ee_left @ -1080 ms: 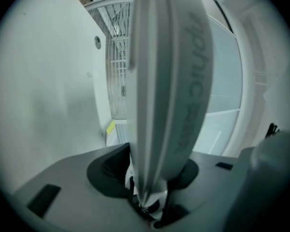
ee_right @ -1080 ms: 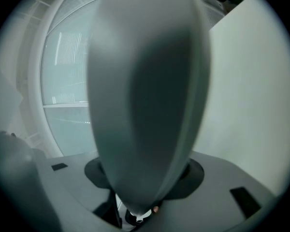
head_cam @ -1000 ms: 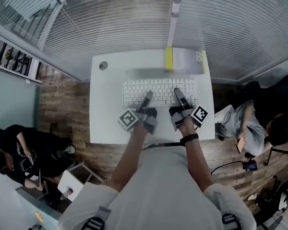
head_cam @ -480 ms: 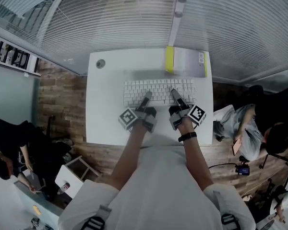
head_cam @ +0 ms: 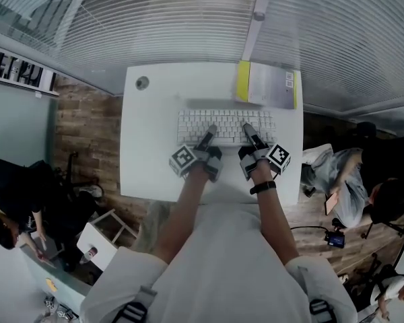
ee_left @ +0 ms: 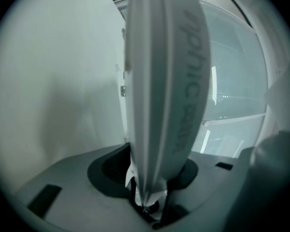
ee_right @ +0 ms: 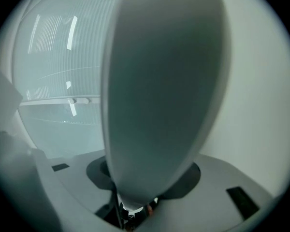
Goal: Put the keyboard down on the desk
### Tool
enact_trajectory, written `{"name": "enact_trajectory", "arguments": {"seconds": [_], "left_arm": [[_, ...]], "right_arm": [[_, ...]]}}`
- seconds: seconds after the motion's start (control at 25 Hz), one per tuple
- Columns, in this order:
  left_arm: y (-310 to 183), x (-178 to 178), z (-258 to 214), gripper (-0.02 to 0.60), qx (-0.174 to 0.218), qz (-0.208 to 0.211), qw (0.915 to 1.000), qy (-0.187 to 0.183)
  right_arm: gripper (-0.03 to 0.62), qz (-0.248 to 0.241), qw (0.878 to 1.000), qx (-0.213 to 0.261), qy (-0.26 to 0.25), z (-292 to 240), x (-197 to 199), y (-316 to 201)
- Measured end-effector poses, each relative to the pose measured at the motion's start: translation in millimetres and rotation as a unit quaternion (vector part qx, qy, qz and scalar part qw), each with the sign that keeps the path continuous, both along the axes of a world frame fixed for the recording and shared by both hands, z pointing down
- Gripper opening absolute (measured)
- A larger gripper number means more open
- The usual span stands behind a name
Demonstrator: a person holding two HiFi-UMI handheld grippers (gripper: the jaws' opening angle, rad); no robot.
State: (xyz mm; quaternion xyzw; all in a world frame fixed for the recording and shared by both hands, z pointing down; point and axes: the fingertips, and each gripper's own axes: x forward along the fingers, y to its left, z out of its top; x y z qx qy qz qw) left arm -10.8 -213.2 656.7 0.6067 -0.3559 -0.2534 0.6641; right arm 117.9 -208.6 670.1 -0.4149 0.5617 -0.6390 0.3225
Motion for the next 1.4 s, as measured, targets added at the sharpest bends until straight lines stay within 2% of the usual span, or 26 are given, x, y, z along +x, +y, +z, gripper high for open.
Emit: {"name": "enact_trajectory", "arguments": {"seconds": [0.16, 0.44, 0.56, 0.8, 0.88, 0.96, 1.08, 1.24, 1.4], "left_arm": [[3.1, -1.1, 9.4, 0.143, -0.008, 0.002, 1.0000, 0.001], [5.6, 1.3, 25.1, 0.143, -0.051, 0.006, 0.9986, 0.009], [6.1, 1.4, 27.4, 0.143, -0.058, 0.005, 0.9982, 0.014], [8.9, 3.4, 41.8, 0.143, -0.065, -0.011, 0.9969, 0.043], [9.2, 5.3, 43.3, 0.141, -0.074, -0.016, 0.9957, 0.053], [10.0, 5.0, 49.0, 0.140, -0.077, -0.014, 0.9958, 0.047], [7.3, 3.9, 52.4, 0.140, -0.074, -0.012, 0.9962, 0.044], [8.5, 5.6, 43.3, 0.140, -0.085, -0.017, 0.9949, 0.051], [11.1, 4.7, 40.0, 0.140, -0.083, -0.015, 0.9952, 0.051]], "right_arm": [[0.172, 0.002, 1.000, -0.021, 0.010, 5.9, 1.1, 4.6], [0.172, 0.006, 0.998, -0.059, 0.018, 19.2, 3.5, 8.2], [0.172, 0.010, 0.998, -0.064, 0.017, 23.0, 4.0, 8.4], [0.206, 0.006, 0.999, -0.040, -0.009, 29.2, 7.4, 8.6], [0.243, -0.011, 0.999, -0.034, 0.008, 29.2, 8.2, 16.1], [0.273, -0.032, 0.999, -0.025, 0.029, 23.9, 7.2, 27.8], [0.273, -0.043, 0.999, -0.010, 0.015, 14.1, 0.9, 47.9], [0.273, -0.041, 0.999, -0.022, -0.004, 17.3, -14.8, 72.0], [0.272, -0.051, 0.999, -0.013, -0.001, 13.2, -32.8, 71.2]]}}
